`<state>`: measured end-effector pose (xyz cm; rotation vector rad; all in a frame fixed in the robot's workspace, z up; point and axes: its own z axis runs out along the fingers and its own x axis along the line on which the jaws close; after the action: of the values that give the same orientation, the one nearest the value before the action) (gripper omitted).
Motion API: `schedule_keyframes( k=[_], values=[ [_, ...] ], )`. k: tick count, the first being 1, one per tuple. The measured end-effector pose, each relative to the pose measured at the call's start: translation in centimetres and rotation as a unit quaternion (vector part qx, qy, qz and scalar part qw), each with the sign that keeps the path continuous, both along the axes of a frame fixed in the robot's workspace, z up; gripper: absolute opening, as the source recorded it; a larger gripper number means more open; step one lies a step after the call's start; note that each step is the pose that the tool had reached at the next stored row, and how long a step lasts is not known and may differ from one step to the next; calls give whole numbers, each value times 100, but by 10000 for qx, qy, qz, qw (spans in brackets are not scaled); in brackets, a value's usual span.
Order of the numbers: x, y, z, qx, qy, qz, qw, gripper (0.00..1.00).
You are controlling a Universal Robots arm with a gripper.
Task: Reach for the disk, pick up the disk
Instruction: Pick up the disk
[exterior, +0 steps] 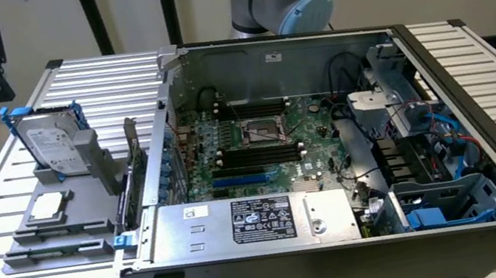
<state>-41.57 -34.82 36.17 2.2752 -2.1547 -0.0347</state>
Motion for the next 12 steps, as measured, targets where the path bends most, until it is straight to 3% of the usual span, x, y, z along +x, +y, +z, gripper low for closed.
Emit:
schedule_keyframes(
  k=[7, 12],
  values=[
    [1, 45, -2, 8, -5, 159, 9999, 11],
    [0, 48, -1, 8, -4, 201, 9998, 12]
  ],
)
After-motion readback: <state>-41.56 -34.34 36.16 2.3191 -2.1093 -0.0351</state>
